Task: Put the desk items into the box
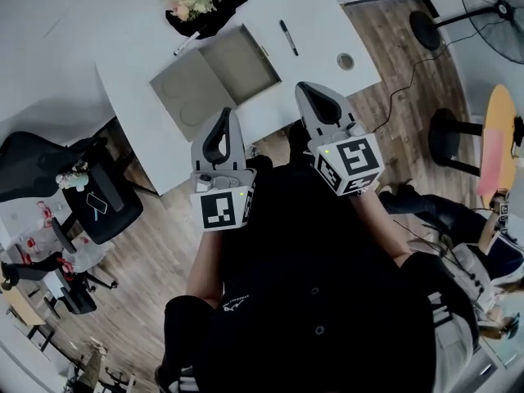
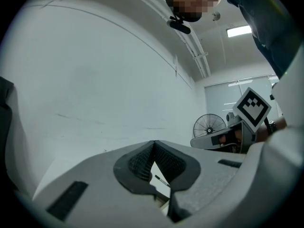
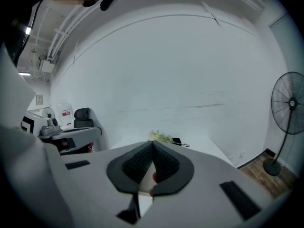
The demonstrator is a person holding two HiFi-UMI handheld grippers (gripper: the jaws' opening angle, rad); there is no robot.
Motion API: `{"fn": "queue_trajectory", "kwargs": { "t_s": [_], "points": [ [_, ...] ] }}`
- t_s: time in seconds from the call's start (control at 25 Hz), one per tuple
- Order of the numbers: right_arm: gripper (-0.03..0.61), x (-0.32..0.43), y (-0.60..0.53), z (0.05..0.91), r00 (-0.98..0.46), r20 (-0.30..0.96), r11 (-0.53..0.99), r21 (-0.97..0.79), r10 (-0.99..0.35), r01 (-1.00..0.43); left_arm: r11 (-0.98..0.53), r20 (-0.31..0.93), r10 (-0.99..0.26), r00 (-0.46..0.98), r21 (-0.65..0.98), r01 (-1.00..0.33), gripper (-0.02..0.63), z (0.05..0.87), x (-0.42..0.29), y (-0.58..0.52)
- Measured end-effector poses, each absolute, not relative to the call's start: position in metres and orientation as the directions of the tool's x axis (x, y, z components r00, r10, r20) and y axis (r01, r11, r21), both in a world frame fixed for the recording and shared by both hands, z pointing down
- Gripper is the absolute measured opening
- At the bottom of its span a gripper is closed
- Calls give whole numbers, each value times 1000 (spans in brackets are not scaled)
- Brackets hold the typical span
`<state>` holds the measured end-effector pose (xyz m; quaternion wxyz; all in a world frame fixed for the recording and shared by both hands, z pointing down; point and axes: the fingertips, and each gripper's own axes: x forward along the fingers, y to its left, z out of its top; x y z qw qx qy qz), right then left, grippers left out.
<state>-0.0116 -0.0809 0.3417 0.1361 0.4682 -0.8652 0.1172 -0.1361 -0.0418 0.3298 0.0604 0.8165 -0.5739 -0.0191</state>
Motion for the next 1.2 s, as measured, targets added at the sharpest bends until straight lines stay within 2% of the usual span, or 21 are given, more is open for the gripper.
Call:
{"fn": "queue_trajectory", "kwargs": {
  "t_s": [0.48,1.2],
  "points": [
    [-2,23,-158,375,-500,410,518,-74,-763,-852,-332,70,-937,343,138,-933,8,342,-99,-107],
    [-2,50,-275,458,-527,564,568,-119,-636,-814,-280,146,-942,301,146,-949,8,370,-46,-207]
  ]
}}
